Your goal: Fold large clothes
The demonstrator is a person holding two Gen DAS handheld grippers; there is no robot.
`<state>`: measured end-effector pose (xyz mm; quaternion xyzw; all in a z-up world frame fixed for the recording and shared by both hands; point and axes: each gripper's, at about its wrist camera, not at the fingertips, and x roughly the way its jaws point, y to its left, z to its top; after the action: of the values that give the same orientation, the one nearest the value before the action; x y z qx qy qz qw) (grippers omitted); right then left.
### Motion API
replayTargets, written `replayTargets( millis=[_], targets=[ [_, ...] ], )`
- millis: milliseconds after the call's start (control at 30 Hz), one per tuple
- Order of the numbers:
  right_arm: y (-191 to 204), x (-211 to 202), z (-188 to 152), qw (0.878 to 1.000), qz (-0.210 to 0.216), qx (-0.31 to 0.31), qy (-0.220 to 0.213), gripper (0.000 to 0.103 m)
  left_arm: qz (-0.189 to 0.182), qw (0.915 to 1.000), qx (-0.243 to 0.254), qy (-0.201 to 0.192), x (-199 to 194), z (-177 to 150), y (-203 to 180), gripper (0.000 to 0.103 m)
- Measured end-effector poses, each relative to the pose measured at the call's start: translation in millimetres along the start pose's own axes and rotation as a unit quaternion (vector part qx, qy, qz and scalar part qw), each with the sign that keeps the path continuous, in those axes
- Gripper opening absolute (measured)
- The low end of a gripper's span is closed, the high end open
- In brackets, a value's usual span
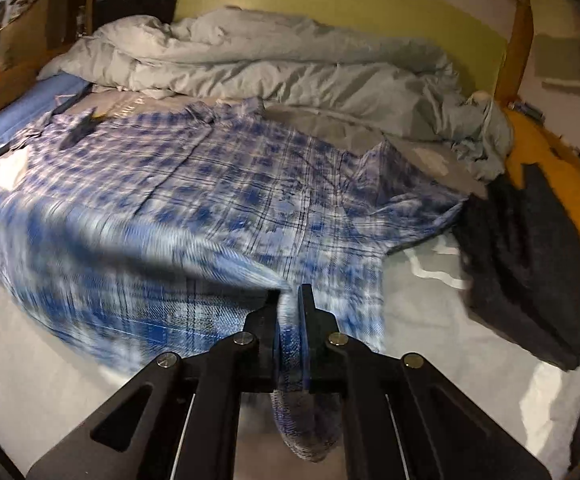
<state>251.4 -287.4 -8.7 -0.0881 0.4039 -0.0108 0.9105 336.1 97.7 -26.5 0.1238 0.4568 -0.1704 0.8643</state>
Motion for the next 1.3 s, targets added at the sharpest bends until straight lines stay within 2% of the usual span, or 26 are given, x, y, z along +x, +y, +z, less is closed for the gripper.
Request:
replayTargets(
  millis=[100,233,467,533,567,600,633,667,700,733,800,867,1000,1067,1133,1200,1300],
  targets=[
    [-3,30,10,1.0,0.016,0.015,0.016,0.005,-0.005,0.9998,-0.009,0.015,27,15,10,0.004],
    [-5,60,17,0.999,0.019,0.026,0.033,0.005,0.01,0.9998,0.001,0.017,52,28,12,0.004],
    [-5,81,20,0.999,0.016,0.024,0.039,0.006,0.006,0.9998,-0.011,0.018,71,35,18,0.005],
    [-6,81,18,0.999,0.02,0.024,0.038,0.02,0.017,0.9997,-0.01,0.012,70,31,18,0.013],
    [-7,79,17,0.999,0.021,0.026,0.036,0.036,0.028,0.9996,-0.01,0.003,66,27,17,0.02],
    [-10,75,17,0.999,0.024,0.03,0.03,0.049,0.034,0.9993,-0.011,-0.006,61,25,17,0.033],
    [-13,70,16,0.999,0.029,0.036,0.023,0.054,0.04,0.9989,-0.017,-0.018,53,21,18,0.044],
    [-16,64,17,0.998,0.034,0.042,0.016,0.06,0.043,0.9984,-0.025,-0.029,46,19,18,0.069],
    [-20,57,17,0.998,0.038,0.05,0.008,0.067,0.046,0.9975,-0.033,-0.043,38,16,19,0.087],
    [-25,50,17,0.997,0.04,0.06,-0.001,0.071,0.052,0.9954,-0.045,-0.066,24,10,19,0.089],
    [-33,33,16,0.996,0.04,0.078,-0.019,0.081,0.046,0.9936,-0.057,-0.086,8,4,20,0.089],
    [-43,16,13,0.994,0.037,0.096,-0.038,0.086,0.033,0.9914,-0.078,-0.1,-7,-7,22,0.089],
    [-60,-11,1,0.99,0.036,0.126,-0.06,0.092,0.022,0.9905,-0.098,-0.094,-15,-30,21,0.089],
    [-60,-15,-8,0.99,0.055,0.118,-0.046,0.093,0.033,0.9915,-0.102,-0.074,-6,-43,22,0.089],
    [-48,-7,-18,0.994,0.077,0.082,-0.012,0.094,0.051,0.9918,-0.104,-0.053,6,-53,26,0.089],
    [-31,5,-26,0.998,0.051,0.035,0.014,0.094,0.072,0.9907,-0.11,-0.036,17,-59,31,0.089],
    [-14,29,-30,0.998,-0.021,-0.022,0.048,0.094,0.11,0.9871,-0.113,-0.023,29,-63,43,0.089]
  ],
)
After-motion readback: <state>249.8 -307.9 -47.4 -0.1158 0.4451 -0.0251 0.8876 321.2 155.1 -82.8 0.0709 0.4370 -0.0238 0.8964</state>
